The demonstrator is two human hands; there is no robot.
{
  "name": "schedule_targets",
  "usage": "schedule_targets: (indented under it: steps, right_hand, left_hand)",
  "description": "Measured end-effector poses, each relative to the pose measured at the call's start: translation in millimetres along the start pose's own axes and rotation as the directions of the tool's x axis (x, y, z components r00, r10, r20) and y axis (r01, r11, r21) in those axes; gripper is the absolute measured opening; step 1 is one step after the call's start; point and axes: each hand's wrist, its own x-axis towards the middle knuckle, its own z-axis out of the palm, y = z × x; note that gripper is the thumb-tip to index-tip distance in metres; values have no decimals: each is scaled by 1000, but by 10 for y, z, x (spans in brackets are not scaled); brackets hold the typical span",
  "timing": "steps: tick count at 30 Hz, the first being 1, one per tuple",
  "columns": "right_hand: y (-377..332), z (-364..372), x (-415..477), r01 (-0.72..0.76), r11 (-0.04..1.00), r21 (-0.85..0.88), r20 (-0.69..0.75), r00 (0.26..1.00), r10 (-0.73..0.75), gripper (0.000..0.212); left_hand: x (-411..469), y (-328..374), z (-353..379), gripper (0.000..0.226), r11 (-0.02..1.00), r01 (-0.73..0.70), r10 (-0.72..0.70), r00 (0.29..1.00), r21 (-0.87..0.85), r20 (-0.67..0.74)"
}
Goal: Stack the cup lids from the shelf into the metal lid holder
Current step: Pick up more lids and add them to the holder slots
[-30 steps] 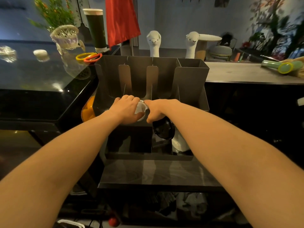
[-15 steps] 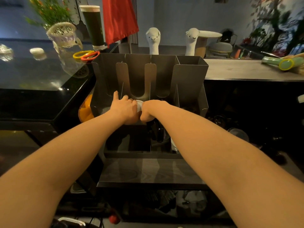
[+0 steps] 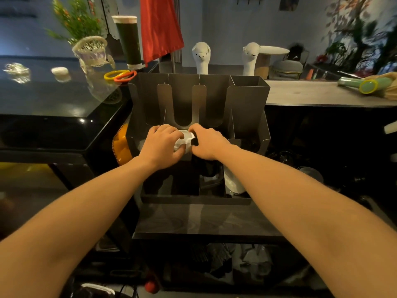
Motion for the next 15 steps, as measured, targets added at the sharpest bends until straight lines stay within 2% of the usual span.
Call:
schedule_targets:
  steps: [3,7,8,11,15]
  right_hand:
    - [40,4,-133,9,982,190,-140,990,18,32]
    - [65,9,-274,-46,848,528,-298,925,236,12]
    - [64,17,-312,-59,805,590,-306,907,290,9]
    - [63,39,-404,-109,648,754,-252,862,439,23]
    - [75,-12,-506,-159,408,899,-117,810,575,21]
  left_hand:
    - [-134,62,-56,35,993,-34,24,996,-114,-87]
    - [-237,291,-131,59,965,-56,46,998,-256,-47]
    - [-250,357,-132,66,961,-52,46,999,-272,-26]
    - [-264,547,-143,83,937,6,-4,1000,-350,7]
    - [-234,773,-181,90,917,6,-21,999,-399,-34]
